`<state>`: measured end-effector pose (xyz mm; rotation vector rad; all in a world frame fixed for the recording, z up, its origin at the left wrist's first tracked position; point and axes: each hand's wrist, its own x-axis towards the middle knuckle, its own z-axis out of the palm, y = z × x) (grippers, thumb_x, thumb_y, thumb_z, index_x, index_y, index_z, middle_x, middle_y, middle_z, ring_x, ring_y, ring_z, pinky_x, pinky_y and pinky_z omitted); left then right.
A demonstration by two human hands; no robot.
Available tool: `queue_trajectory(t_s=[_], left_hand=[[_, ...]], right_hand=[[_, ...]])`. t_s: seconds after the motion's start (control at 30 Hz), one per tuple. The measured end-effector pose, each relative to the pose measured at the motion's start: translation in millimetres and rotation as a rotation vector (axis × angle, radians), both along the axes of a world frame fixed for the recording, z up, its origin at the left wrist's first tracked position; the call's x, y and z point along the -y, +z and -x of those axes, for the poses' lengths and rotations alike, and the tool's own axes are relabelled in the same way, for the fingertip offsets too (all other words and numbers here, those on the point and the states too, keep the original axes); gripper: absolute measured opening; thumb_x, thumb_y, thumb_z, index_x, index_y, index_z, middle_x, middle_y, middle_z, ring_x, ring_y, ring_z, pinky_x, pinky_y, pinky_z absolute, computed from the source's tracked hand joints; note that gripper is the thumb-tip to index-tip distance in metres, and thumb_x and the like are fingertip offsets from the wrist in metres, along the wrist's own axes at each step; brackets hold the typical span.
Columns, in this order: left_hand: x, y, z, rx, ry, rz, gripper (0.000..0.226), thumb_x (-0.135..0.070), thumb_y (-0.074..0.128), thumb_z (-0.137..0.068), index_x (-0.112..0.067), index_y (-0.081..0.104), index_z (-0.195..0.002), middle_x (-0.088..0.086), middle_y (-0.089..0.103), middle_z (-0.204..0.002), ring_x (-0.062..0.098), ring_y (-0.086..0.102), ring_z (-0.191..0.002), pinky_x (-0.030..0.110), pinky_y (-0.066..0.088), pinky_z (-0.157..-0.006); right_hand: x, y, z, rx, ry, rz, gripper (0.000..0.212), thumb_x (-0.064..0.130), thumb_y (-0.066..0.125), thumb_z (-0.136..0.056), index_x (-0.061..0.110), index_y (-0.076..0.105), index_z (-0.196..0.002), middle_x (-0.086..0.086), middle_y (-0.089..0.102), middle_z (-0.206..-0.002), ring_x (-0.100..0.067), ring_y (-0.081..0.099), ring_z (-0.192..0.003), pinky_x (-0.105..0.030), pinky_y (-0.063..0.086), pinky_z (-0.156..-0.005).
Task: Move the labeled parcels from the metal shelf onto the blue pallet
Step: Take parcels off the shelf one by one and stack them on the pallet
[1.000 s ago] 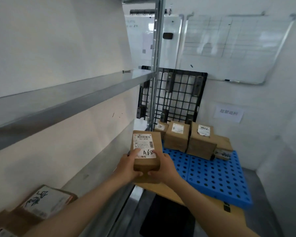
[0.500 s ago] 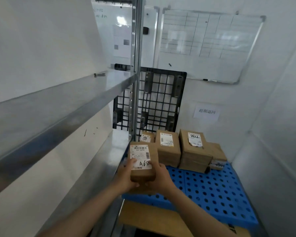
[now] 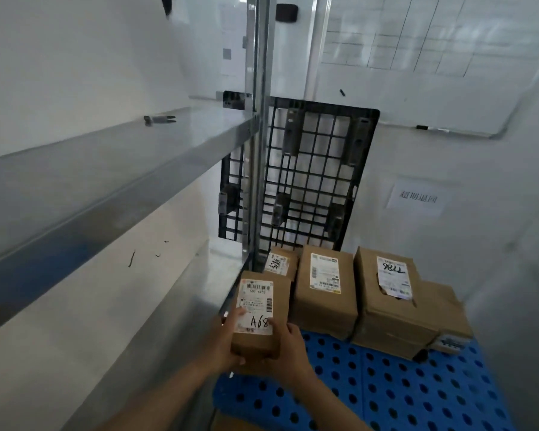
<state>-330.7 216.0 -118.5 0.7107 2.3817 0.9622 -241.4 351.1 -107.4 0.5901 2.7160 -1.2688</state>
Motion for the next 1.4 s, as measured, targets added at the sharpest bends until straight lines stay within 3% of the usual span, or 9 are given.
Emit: queue_trajectory(t_s=[0.17, 0.27, 0.37, 0.43, 0.53, 0.8, 0.93, 1.17, 1.4], left_hand=[[-19.8, -23.0, 17.3, 0.014, -0.035, 0.043, 0.096, -0.008, 0.073, -0.075, -0.019, 0.008, -0.145, 0.005, 0.026, -0.144, 0.014, 0.038, -0.126, -0.009, 0.036, -0.069], [-26.8, -29.4, 23.9, 0.030, -0.013, 0.055, 0.090, -0.006, 0.071, -0.077, -0.018, 0.013, -0.144, 0.011, 0.024, -0.142, 0.013, 0.038, -0.118, -0.004, 0.040, -0.076], [-31.0, -35.4, 26.7, 0.033, -0.013, 0.046, 0.093, -0.007, 0.073, -0.075, -0.020, 0.011, -0.143, 0.010, 0.020, -0.136, 0.008, 0.034, -0.109, -0.004, 0.041, -0.065], [-31.1, -39.5, 27.9, 0.031, -0.004, 0.060, 0.095, -0.008, 0.074, -0.073, -0.023, 0.011, -0.142, 0.009, 0.020, -0.135, 0.011, 0.037, -0.114, -0.001, 0.044, -0.072], [-29.1, -44.0, 30.3, 0.008, -0.020, 0.079, 0.097, -0.008, 0.075, -0.072, -0.027, 0.011, -0.142, 0.007, 0.021, -0.134, 0.019, 0.040, -0.124, 0.017, 0.046, -0.094], [-25.7, -30.2, 21.3, -0.104, -0.073, 0.150, 0.101, -0.019, 0.072, -0.076, -0.021, -0.001, -0.146, 0.009, 0.013, -0.147, 0.023, 0.027, -0.136, 0.031, 0.037, -0.109], [-12.0, -17.6, 14.0, -0.202, -0.075, 0.129, 0.099, -0.016, 0.072, -0.075, -0.027, 0.005, -0.147, 0.005, 0.012, -0.151, 0.021, 0.025, -0.139, 0.029, 0.035, -0.108], [9.1, -4.0, -10.2, -0.300, -0.065, -0.007, 0.099, -0.017, 0.076, -0.070, -0.031, 0.012, -0.145, 0.001, 0.033, -0.145, 0.018, 0.040, -0.132, 0.035, 0.043, -0.105], [20.5, 10.7, -61.8, -0.308, -0.035, 0.065, 0.090, -0.016, 0.067, -0.079, -0.025, 0.007, -0.146, 0.008, 0.023, -0.149, 0.025, 0.039, -0.130, 0.038, 0.044, -0.102]], right_hand=[[-21.3, -30.2, 16.4, 0.046, 0.012, 0.016, 0.070, 0.011, 0.063, -0.084, 0.024, 0.023, -0.141, -0.005, 0.014, -0.145, -0.015, 0.028, -0.132, -0.012, 0.026, -0.104], [-26.6, -40.7, 21.4, 0.051, 0.009, 0.063, 0.068, 0.012, 0.063, -0.085, 0.022, 0.023, -0.139, 0.001, 0.014, -0.139, -0.011, 0.027, -0.129, -0.012, 0.027, -0.103], [-25.9, -48.7, 25.2, 0.049, 0.001, 0.066, 0.068, 0.004, 0.058, -0.086, 0.023, 0.022, -0.140, -0.004, 0.010, -0.145, -0.017, 0.024, -0.135, -0.017, 0.028, -0.108], [-24.3, -52.1, 26.6, 0.036, -0.005, 0.048, 0.071, 0.000, 0.056, -0.085, 0.025, 0.022, -0.141, -0.006, 0.008, -0.147, -0.018, 0.024, -0.137, -0.021, 0.030, -0.112], [-23.9, -55.0, 27.1, 0.022, -0.014, 0.033, 0.068, -0.001, 0.058, -0.084, 0.027, 0.027, -0.138, -0.004, 0.012, -0.145, -0.017, 0.027, -0.135, -0.021, 0.033, -0.110], [-21.5, -44.8, 21.3, 0.073, 0.043, -0.122, 0.077, 0.018, 0.066, -0.083, 0.031, 0.019, -0.142, -0.006, 0.008, -0.151, -0.023, 0.024, -0.137, -0.030, 0.036, -0.110], [-15.9, -25.1, 4.5, 0.059, 0.033, -0.233, 0.070, 0.016, 0.058, -0.086, 0.036, 0.021, -0.142, -0.002, 0.013, -0.152, -0.025, 0.026, -0.135, -0.034, 0.043, -0.103], [5.1, 22.1, -42.2, 0.025, 0.030, -0.400, 0.065, 0.015, 0.055, -0.088, 0.025, 0.022, -0.143, 0.002, 0.022, -0.151, -0.023, 0.024, -0.136, -0.031, 0.035, -0.108], [22.4, 45.0, -86.5, 0.017, 0.035, -0.499, 0.074, 0.014, 0.059, -0.086, 0.019, 0.017, -0.146, 0.002, 0.023, -0.151, -0.021, 0.021, -0.139, -0.028, 0.025, -0.113]])
